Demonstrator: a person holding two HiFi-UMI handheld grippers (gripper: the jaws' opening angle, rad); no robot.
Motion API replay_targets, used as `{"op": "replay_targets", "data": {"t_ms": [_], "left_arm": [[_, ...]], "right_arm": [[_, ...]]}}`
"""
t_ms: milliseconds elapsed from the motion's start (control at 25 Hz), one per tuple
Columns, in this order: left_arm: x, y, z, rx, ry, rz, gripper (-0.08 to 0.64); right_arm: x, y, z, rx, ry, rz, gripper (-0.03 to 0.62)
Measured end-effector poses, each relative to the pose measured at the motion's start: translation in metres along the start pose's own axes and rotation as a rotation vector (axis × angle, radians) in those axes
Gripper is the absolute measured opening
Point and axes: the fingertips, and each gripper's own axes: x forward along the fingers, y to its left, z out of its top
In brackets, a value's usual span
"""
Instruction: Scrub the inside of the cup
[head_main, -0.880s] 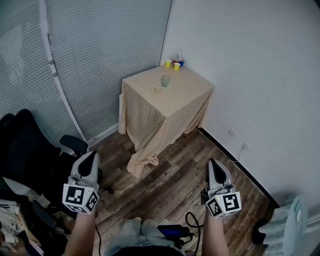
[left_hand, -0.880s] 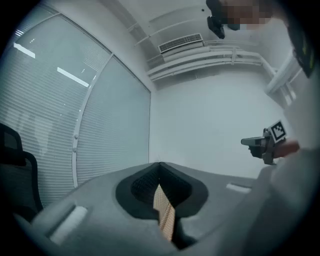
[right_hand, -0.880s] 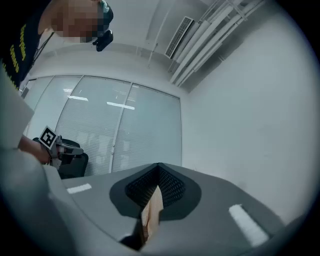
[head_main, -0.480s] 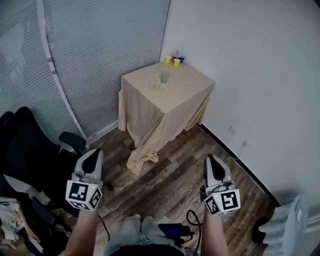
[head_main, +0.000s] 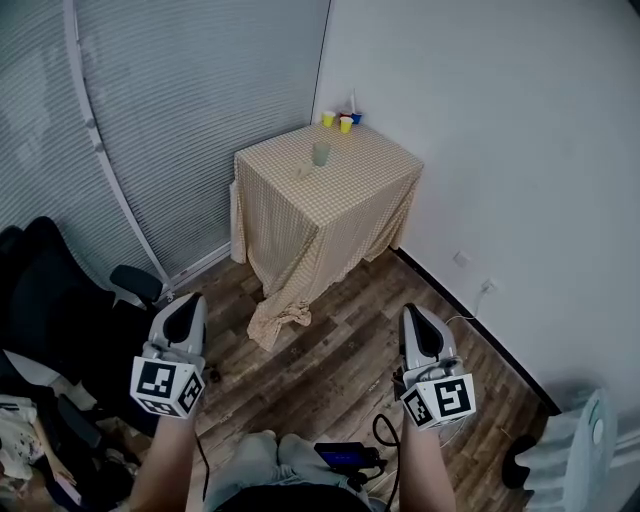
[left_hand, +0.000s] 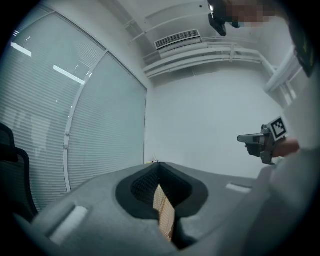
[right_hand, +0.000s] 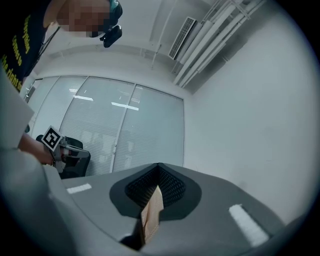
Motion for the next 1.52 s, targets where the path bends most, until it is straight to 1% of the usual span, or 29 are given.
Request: {"op": "replay_targets", "data": {"t_ms": [280,560,840,1200,1520], "left_arm": [[0.019,-0.012,0.002,-0.007,-0.006,-0.005,-0.003],[0.044,-0.010,-0.010,-0.025,0.002,-0.007,-0.002],[0.089,0.020,-0.016,-0.030,-0.011,-0.005,-0.002],[0.168,0.065,-0.011,-0.041,-0.009,-0.034,-0.003],[0.217,0.087,-0.012,-0.045,-0.010,-0.071,-0.002]], "right_arm": [[0.008,-0.014,-0.003,0.004,0.004,0.019,0.006],[0.029,-0.024,-0.013,0.015,0.005,0.028,0.006],[0.076,-0.037,-0.017,0.003,-0.004,0.014,0.006],[0.151,-0.057,-0.016,0.008,-0.014,-0.021,0.006],[0.191,-0.069,-0.019,0.005,-0.013,-0.057,0.006]]}}
